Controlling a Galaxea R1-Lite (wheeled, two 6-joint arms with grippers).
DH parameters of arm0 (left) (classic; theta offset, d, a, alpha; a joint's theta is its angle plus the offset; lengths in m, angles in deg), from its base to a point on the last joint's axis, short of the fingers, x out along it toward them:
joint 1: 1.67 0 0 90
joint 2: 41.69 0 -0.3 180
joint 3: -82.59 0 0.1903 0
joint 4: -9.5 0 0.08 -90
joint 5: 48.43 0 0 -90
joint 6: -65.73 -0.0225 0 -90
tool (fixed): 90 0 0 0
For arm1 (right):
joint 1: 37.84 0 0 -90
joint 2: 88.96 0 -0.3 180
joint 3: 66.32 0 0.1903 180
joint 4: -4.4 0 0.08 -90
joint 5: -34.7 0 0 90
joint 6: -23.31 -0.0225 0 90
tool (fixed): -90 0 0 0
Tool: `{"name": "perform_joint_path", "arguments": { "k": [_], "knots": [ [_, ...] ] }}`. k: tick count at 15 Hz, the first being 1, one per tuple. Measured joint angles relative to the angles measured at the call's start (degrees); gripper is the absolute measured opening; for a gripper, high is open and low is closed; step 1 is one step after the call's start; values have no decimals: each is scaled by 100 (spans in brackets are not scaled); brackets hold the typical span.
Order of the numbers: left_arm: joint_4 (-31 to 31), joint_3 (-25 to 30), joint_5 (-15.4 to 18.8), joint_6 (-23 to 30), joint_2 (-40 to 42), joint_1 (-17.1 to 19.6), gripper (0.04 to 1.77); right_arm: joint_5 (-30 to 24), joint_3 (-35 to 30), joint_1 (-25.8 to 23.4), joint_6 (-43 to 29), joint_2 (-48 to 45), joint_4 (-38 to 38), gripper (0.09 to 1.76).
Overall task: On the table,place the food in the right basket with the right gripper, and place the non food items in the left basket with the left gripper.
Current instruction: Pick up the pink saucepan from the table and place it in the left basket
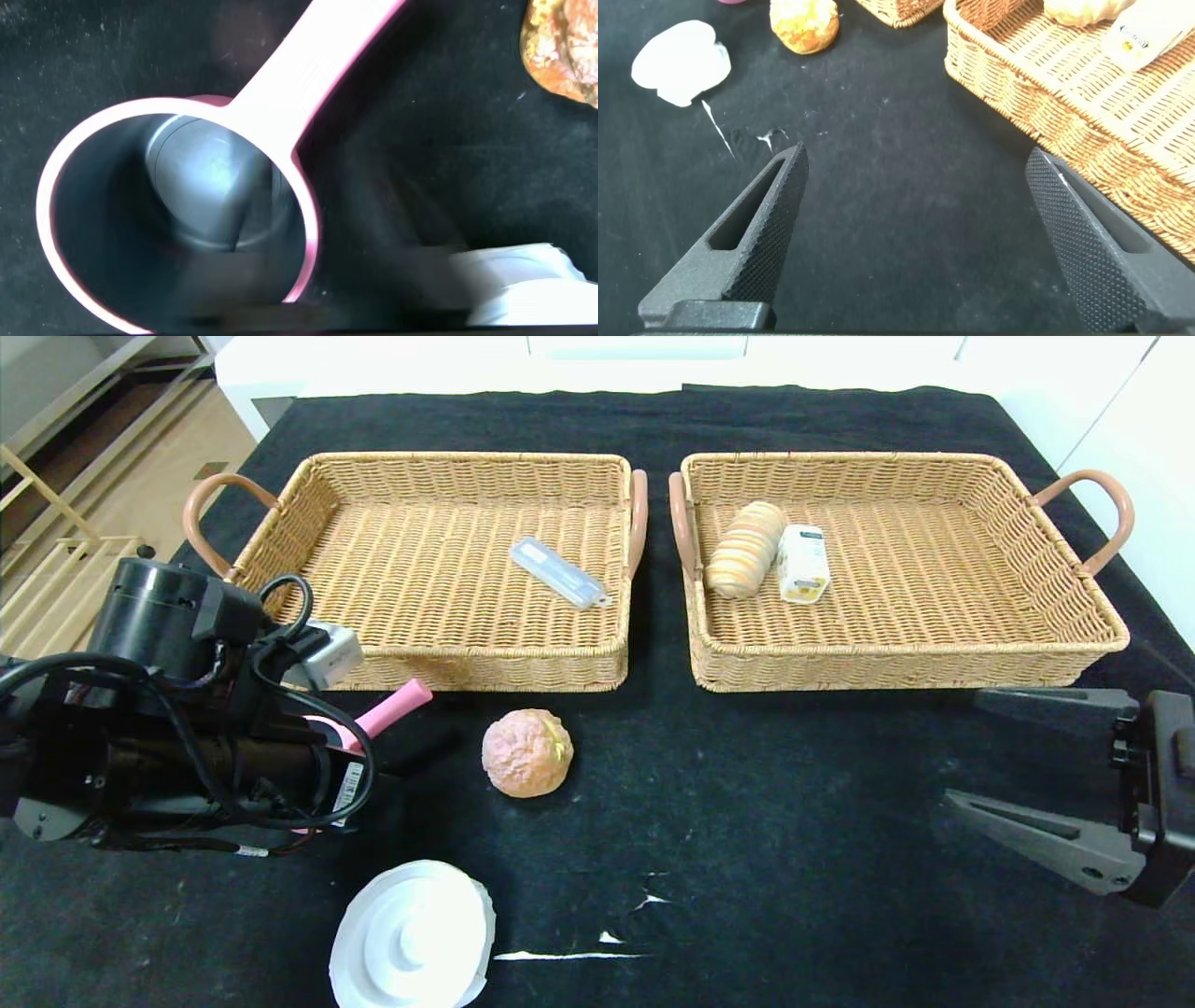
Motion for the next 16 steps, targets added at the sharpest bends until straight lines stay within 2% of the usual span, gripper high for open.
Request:
{"name": "perform_joint_path", "arguments": {
  "k": [12, 16],
  "knots": [
    [-29, 138, 13, 0, -21, 0, 17, -6, -38, 22, 12, 65, -6, 171],
    [74, 137, 80, 0, 206, -13, 17, -6, -60, 44, 30, 45, -2, 171]
  ]
}}
